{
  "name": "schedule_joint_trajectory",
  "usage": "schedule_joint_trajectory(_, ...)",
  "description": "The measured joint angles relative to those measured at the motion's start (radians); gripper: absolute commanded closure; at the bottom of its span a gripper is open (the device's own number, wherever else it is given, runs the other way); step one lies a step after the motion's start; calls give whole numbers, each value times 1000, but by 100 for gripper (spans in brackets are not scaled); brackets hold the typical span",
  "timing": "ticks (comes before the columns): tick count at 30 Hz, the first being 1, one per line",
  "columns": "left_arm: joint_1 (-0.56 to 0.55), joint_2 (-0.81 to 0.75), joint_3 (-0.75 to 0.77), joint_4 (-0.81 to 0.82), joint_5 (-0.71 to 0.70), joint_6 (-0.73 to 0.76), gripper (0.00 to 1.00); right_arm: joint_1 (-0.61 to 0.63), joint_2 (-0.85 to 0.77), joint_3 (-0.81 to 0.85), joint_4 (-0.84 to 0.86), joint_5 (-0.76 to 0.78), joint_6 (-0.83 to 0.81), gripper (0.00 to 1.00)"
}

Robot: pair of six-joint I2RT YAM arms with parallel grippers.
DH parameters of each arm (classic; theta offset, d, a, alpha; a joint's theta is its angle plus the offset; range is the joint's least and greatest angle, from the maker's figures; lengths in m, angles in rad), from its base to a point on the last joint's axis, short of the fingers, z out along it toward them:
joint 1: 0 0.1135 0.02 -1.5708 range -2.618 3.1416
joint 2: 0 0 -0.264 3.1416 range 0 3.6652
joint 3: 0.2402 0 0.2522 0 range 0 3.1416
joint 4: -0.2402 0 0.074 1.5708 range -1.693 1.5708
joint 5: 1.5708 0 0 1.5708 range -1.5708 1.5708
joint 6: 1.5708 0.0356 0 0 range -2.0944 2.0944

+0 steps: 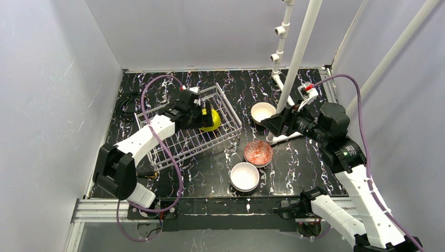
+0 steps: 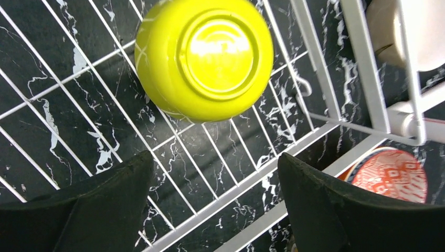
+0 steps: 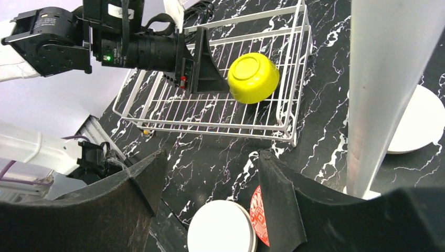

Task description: Load the bowls into the dish rack

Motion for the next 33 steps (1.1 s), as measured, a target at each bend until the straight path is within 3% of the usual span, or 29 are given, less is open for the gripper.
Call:
schedule_joint_trajectory(5, -21, 85, 35, -35, -29, 34, 33, 0, -18, 0, -34, 24, 0, 27)
schedule_joint_trajectory(11, -20, 208, 99, -36, -44, 64, 41, 0, -29, 0, -53, 38, -2, 27)
schedule_joint_trajectory(19, -16, 262, 146, 12, -56, 84, 58, 0, -29, 0, -73, 45, -11, 27)
schedule_joint_trajectory(33, 54, 330, 229, 184, -39, 111, 59, 0, -19, 0, -116, 56, -20, 27)
